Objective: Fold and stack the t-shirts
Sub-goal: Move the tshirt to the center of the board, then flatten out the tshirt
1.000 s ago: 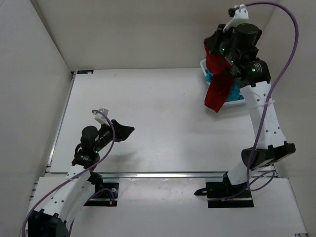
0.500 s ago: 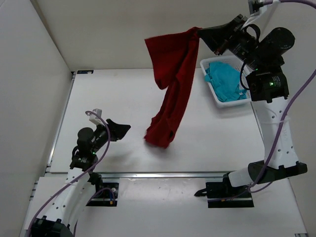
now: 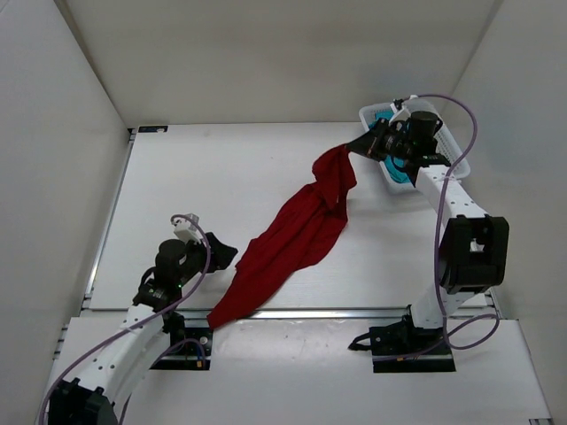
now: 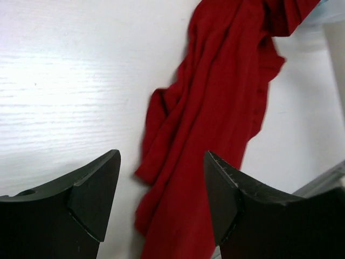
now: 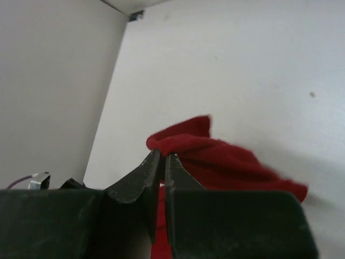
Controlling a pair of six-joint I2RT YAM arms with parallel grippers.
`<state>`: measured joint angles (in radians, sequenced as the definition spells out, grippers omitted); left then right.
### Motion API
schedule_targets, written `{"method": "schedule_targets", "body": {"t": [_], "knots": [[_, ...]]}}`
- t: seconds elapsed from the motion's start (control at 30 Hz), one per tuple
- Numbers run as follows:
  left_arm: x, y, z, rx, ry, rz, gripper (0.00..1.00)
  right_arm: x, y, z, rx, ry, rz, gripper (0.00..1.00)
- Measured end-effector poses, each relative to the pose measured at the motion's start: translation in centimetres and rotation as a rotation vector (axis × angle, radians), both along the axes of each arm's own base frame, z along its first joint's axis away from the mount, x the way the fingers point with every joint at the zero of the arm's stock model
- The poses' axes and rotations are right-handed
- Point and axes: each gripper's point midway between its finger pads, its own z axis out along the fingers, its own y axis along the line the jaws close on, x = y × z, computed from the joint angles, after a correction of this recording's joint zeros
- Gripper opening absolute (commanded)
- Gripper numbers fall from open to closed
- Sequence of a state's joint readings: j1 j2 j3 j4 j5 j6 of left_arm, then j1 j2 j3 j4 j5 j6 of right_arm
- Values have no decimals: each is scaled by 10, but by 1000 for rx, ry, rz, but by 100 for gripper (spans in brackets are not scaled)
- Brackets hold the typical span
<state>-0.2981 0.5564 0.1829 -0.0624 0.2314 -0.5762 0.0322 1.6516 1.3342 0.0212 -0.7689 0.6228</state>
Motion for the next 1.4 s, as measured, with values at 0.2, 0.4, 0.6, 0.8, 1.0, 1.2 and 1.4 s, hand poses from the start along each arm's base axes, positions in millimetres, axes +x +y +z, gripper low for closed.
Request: {"method": "schedule_targets", "body": {"t": [0.2,0.4,0.6,0.8,1.0,1.2,1.4], "knots": [[-15,-9,-31,116,83,-36,76,-8,-8,-20,-75,25,-74,0],[-20,-6,-67,214,189,-43,76,-40,-8,7,-95,-94,-98,0],[-12,-19,-72,226,172,-76,43,-59,-4,-34,-99,-32,-85,0],[-8,-27,-72,231,174,-109,20,-72,0,-65,-103,43,-70,0],[-7,-31,-68,228,161,-132,0,-73,0,-58,-85,31,-75,0],[30,-33,14,150,26,-93,0,-85,2,-31,-84,-32,-77,0],[66,-9,166,28,-260,-2,0,-116,19,25,-173,-161,-75,0]]}}
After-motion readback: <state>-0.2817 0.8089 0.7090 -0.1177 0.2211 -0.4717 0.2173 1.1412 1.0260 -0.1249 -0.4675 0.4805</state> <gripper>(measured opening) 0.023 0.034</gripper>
